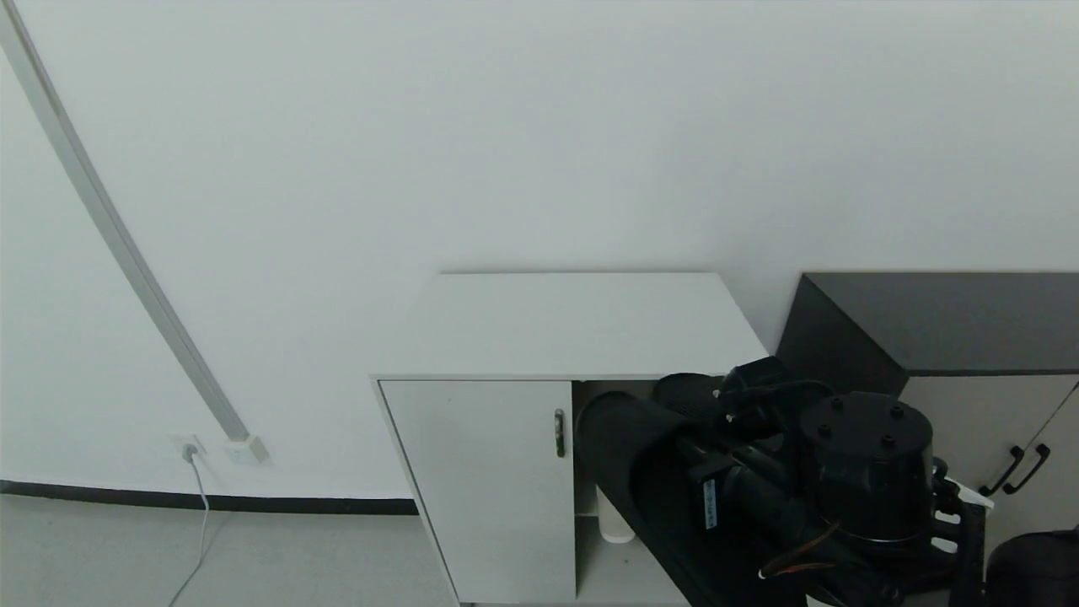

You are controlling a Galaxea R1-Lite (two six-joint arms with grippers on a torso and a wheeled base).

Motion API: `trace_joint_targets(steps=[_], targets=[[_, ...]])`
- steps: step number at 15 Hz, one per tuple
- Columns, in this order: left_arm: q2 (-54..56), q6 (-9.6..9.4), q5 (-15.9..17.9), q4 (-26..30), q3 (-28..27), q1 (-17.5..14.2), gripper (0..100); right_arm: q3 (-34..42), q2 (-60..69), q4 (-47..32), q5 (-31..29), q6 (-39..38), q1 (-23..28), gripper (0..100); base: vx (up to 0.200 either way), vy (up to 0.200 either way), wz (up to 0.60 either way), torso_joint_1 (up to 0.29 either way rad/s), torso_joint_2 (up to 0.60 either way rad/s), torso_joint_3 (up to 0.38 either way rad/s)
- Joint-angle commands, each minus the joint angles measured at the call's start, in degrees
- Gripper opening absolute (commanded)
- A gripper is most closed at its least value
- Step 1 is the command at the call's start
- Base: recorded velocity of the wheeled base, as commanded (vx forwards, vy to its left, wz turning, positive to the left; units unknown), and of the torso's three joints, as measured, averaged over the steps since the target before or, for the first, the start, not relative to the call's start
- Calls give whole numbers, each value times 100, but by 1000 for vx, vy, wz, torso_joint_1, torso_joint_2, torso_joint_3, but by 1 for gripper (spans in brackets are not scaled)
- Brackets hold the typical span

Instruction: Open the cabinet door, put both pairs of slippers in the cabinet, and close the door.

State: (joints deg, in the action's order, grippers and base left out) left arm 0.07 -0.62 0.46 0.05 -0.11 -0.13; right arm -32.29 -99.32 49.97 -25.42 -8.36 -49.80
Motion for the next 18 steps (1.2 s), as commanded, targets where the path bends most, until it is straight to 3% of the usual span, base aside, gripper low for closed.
trace_joint_targets(steps=[1,18], targets=[[-7,1,-2,4,2,-4,0,12,26,4,2,1,-21,0,0,0,0,0,0,0],[-7,1,-2,4,2,-4,0,355,35,329,19,72,-179,0,0,0,0,0,0,0]])
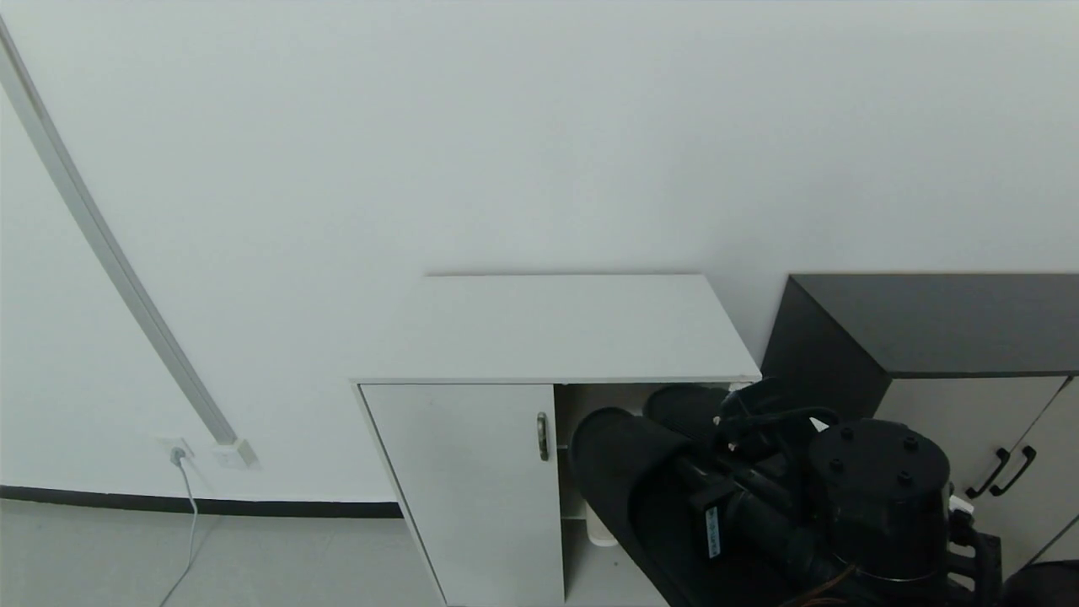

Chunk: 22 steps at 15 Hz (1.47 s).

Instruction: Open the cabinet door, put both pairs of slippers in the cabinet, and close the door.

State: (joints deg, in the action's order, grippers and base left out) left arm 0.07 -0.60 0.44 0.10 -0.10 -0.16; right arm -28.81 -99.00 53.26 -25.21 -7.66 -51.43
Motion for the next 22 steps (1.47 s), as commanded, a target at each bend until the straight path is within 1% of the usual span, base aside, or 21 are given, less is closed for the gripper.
trace_joint_targets(steps=[1,5,8,13,22], targets=[[-7,-2,0,-1,1,-2,0,7,3,0,-1,1,-16,0,0,0,0,0,0,0],[-7,7,0,-1,1,-2,0,15,-5,0,-1,1,-16,0,0,0,0,0,0,0],[-7,7,0,-1,1,-2,0,51,-5,9,-1,62,-16,0,0,0,0,-119,279,157],[-7,7,0,-1,1,-2,0,68,-14,9,-1,62,-16,0,0,0,0,-194,451,247],[-7,7,0,-1,1,-2,0,86,-32,9,-1,71,-16,0,0,0,0,-218,538,314]])
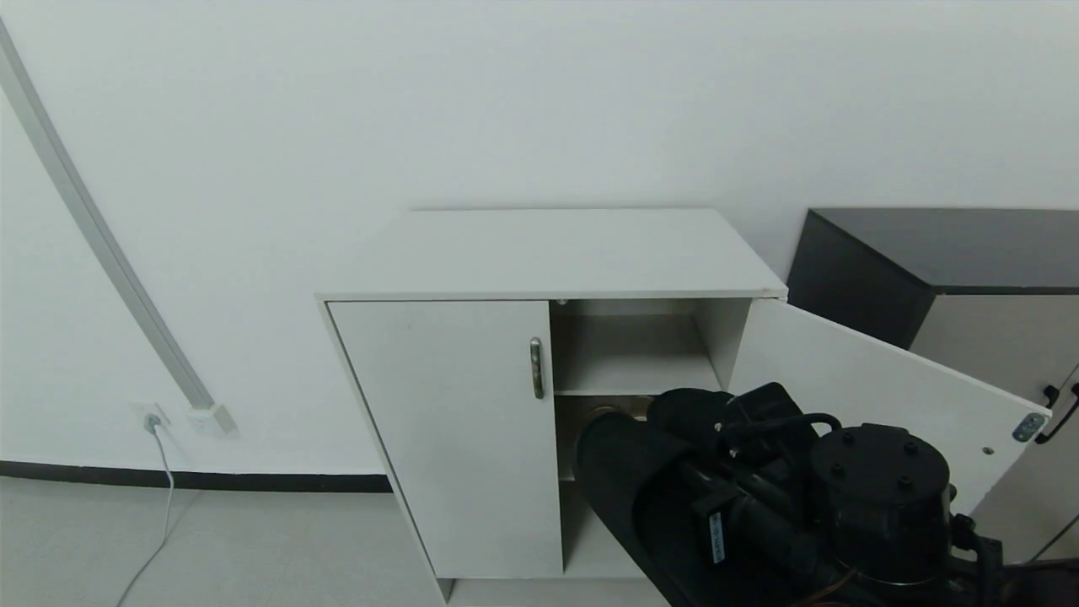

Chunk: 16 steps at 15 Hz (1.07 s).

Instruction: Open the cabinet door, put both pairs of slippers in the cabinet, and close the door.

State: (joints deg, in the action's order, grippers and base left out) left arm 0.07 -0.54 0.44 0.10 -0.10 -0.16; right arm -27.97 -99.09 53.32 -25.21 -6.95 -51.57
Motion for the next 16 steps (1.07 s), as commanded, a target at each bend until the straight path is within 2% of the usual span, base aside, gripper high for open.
trace_joint_targets(steps=[1,9,16], targets=[[-7,1,0,-1,1,-2,0,2,-23,3,-1,1,-3,0,0,0,0,-193,510,325],[-7,1,0,-1,1,-2,0,19,-41,-6,16,1,-3,0,0,0,0,-162,482,323],[-7,1,0,-1,1,-2,0,10,-67,3,16,1,-3,0,0,0,0,-93,452,360]])
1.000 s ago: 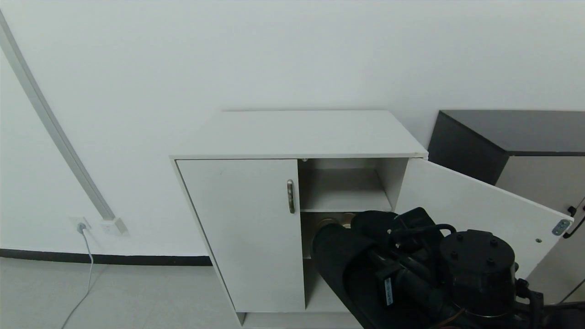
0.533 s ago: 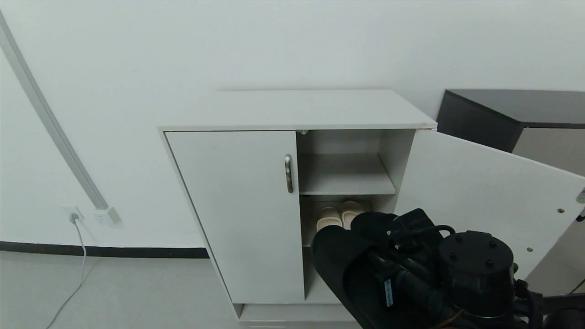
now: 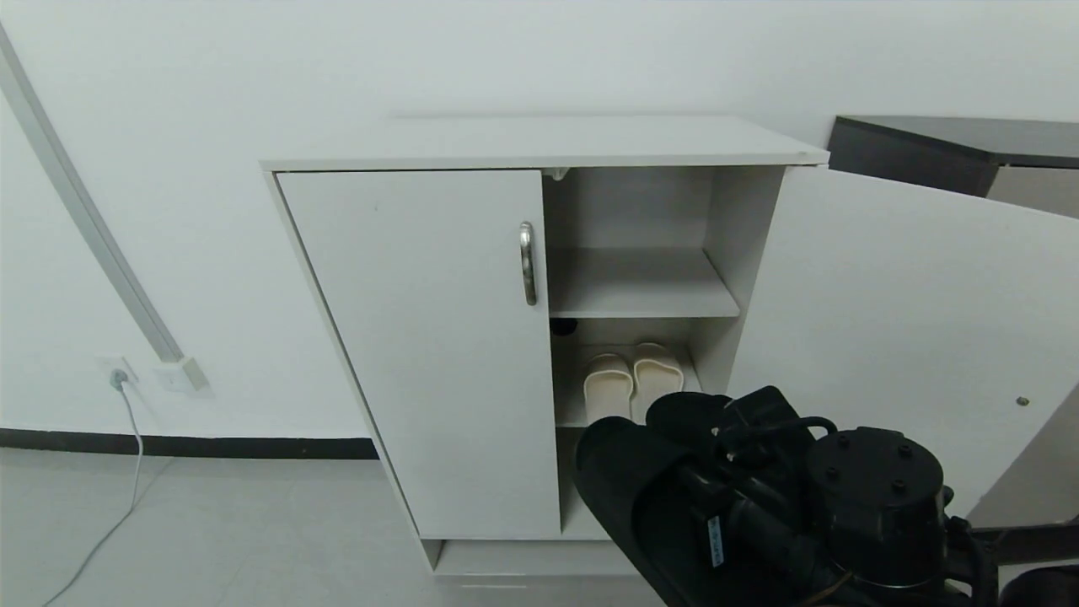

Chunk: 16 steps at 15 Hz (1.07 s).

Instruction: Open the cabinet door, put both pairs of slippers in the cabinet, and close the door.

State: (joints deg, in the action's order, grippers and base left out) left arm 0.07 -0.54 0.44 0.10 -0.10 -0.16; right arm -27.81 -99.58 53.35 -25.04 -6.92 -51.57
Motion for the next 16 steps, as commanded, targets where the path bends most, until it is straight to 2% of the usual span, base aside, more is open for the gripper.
trace_joint_targets(steps=[1,4,8,10,12,15,16], targets=[[-7,1,0,-1,1,-2,0,-5,-17,0,-1,-2,-3,0,0,0,0,-36,437,388],[-7,1,0,-1,1,-2,0,-5,-17,0,-10,-2,-3,0,0,0,0,-12,316,299],[-7,1,0,-1,1,-2,0,-32,-35,97,-27,86,-3,0,0,0,0,0,43,37],[-7,1,0,-1,1,-2,0,-445,-61,53,-273,183,-3,0,0,0,0,0,0,0],[-7,1,0,-1,1,-2,0,-1368,-290,-879,-1319,-46,-29,0,0,0,0,0,0,0],[-7,1,0,-1,1,-2,0,-2906,-615,-2856,-1627,-1109,-29,0,0,0,0,0,0,0],[-7,1,0,-1,1,-2,0,-3697,-799,-3779,-1776,-1505,-29,0,0,0,0,0,0,0]])
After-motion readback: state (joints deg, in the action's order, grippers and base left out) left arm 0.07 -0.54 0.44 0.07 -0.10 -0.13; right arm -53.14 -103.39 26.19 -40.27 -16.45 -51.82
